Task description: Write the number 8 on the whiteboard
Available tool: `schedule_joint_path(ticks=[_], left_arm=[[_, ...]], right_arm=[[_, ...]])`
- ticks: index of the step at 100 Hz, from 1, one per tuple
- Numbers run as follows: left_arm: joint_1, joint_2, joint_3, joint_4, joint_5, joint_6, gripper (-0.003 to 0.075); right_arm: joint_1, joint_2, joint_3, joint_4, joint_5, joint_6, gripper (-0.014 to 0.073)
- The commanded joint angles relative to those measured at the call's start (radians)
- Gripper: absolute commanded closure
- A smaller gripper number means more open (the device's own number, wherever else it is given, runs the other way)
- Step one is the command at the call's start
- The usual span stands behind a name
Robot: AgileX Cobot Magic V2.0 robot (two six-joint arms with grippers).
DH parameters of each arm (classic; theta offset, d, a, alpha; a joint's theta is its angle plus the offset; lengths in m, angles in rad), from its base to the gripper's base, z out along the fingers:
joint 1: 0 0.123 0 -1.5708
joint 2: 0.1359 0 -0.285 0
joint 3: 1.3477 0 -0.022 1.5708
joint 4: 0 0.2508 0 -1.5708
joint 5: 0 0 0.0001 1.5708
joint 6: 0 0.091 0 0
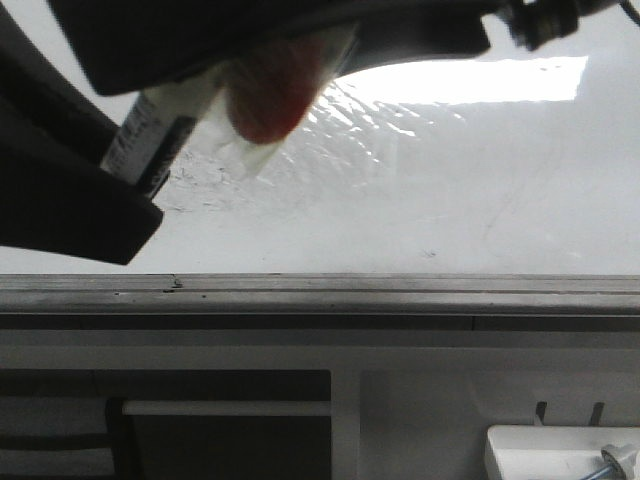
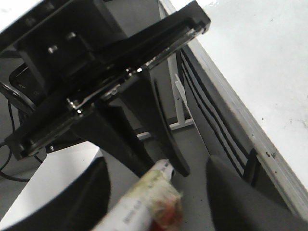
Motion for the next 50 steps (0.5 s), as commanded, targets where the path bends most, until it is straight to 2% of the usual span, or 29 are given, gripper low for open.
schedule_joint_path(ticks=[1,14,26,32,38,50], left_arm=[[-0.009,-0.010,-0.033,-0.039,-0.028,-0.002,0.0741],[-0.009,-0.010,-0.033,-0.039,-0.028,-0.002,0.0741],[-0.009,-0.010,-0.033,-0.050,-0.033,-0.010,0.0740],[-0.009,-0.017,-0.034,-0.101,-0.044,-0.033,0.0715],[-0.005,-0.032,-0.041,-0.127,-0.044,-0.073,0.0640],[-0.005,-0.094,-0.039,-0.112,-0.056,-0.205,0.0386]], right_arm=[[-0.002,-0.009,-0.035,0.047,-0.025,-0.008,0.0422],[-0.002,-0.009,-0.035,0.040,0.021,-0.008,0.0667],[-0.002,-0.013,-0.035,0.017,0.032,-0.008,0.0652],[-0.002,-0.026,-0.035,0.008,0.018,-0.008,0.0652],[-0.002,-0.051,-0.035,-0.016,-0.010,-0.006,0.0652],[-0.002,-0.125,-0.033,-0.146,-0.059,0.030,0.0652]])
